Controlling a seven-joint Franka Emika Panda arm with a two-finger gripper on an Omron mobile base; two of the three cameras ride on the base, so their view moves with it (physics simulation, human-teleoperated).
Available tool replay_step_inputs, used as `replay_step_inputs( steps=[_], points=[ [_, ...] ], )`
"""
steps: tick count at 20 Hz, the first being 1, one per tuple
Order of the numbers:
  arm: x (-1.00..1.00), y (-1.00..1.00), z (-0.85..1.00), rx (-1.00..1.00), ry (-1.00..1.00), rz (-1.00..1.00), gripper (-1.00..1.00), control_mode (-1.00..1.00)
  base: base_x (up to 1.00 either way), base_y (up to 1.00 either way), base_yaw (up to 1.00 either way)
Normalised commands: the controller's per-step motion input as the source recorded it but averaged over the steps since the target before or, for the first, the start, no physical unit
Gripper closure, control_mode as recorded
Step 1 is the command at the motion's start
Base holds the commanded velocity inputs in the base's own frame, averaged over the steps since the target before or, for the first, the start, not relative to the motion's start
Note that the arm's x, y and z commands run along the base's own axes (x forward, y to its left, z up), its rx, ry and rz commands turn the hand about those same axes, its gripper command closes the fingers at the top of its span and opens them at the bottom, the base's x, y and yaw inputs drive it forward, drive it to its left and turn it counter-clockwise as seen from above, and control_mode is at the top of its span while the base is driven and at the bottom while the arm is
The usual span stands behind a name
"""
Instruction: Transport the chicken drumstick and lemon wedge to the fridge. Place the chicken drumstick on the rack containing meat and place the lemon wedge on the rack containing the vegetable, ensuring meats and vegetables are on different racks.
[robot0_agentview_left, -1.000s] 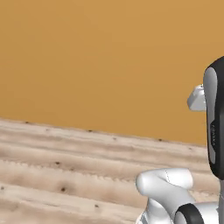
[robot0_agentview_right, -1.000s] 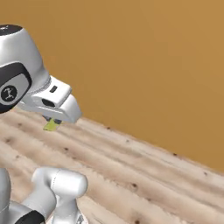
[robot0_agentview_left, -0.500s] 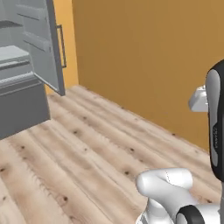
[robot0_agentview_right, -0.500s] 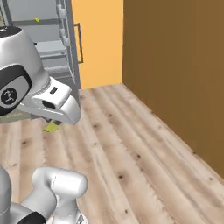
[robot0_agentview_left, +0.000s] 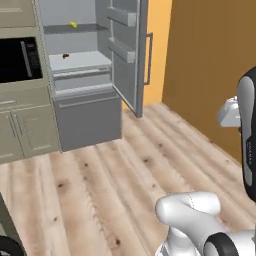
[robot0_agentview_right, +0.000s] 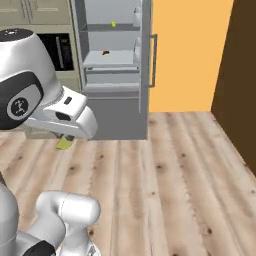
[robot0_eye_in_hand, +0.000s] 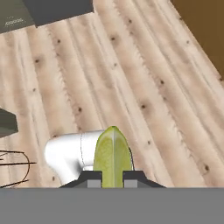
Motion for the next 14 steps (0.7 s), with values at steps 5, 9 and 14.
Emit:
replay_step_inputs(
  steps=[5,9,14],
  points=[
    [0.0,0.0,0.0,0.0,0.0,0.0,1.0,1.0,1.0,-0.01,0.51],
    [0.0,0.0,0.0,0.0,0.0,0.0,1.0,1.0,1.0,-0.13,0.46],
    [0.0,0.0,0.0,0.0,0.0,0.0,1.0,1.0,1.0,-0.43,0.37]
  ],
)
